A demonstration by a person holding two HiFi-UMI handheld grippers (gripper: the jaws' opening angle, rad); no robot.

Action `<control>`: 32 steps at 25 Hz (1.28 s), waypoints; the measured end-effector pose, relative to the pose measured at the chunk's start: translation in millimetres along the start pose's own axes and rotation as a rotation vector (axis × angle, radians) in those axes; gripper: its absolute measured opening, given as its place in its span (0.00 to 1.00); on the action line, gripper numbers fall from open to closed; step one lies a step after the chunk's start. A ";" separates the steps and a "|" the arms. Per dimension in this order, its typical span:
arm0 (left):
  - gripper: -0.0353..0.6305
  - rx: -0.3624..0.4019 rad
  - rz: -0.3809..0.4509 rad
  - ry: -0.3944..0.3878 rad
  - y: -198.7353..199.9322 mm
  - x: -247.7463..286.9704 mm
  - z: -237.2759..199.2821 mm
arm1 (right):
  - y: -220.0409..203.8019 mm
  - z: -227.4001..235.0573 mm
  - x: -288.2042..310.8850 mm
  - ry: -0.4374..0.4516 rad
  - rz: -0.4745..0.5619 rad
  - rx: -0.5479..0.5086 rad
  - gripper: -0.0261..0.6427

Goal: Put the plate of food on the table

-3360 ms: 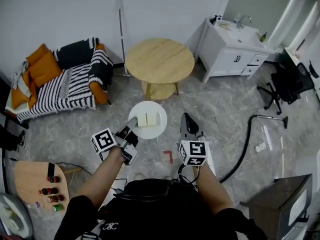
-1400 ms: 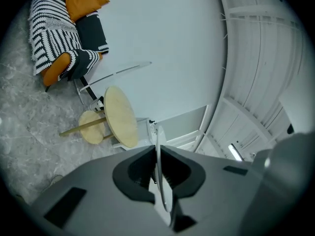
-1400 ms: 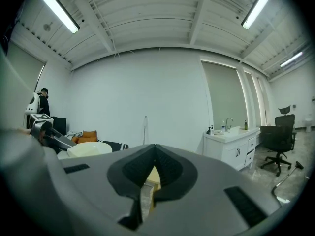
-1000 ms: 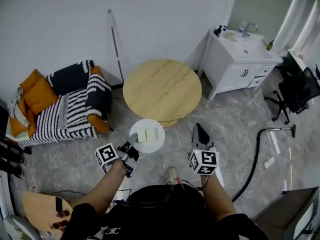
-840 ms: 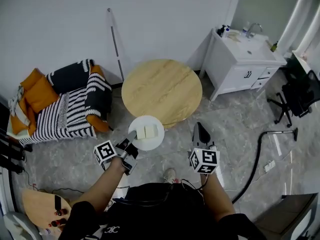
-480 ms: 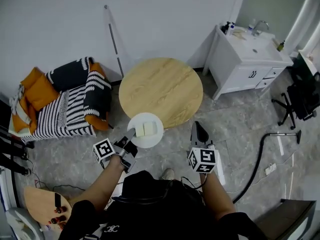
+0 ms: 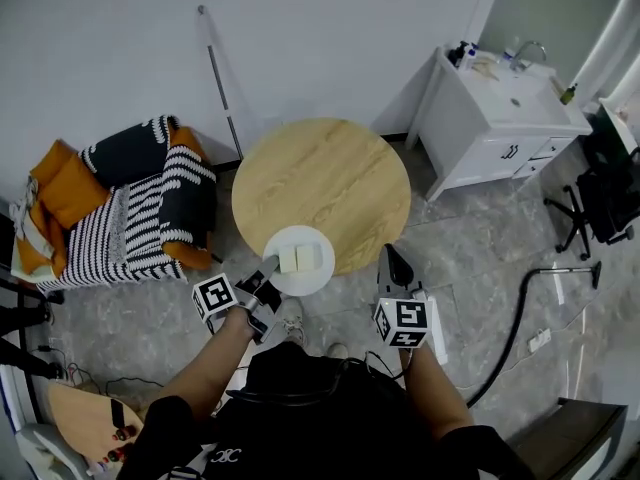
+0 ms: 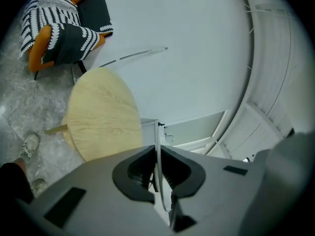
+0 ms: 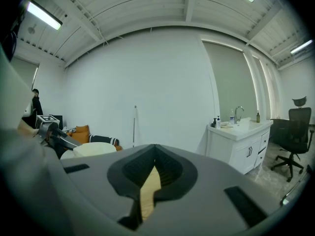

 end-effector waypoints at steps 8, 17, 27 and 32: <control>0.09 -0.019 -0.126 -0.017 66.3 61.6 -14.9 | 19.1 -7.3 58.9 -0.053 -0.061 -0.018 0.05; 0.09 -0.032 -0.308 -0.006 118.3 133.5 -43.4 | 35.0 -25.9 107.6 -0.151 -0.120 -0.042 0.05; 0.09 -0.041 -0.343 -0.022 147.2 178.3 -61.6 | 32.6 -18.3 135.5 -0.194 -0.160 -0.027 0.05; 0.09 -0.047 -0.302 0.002 150.7 191.8 -74.9 | 29.6 -4.9 141.4 -0.167 -0.173 -0.032 0.05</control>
Point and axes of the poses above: the fingertips, and each gripper's own axes: x forward along the fingers, z to its right, y out of its top, the point moved 10 cm from there along -x, backward along the fingers, and after that the axes turned 7 degrees about -x, right-handed, at the moved point
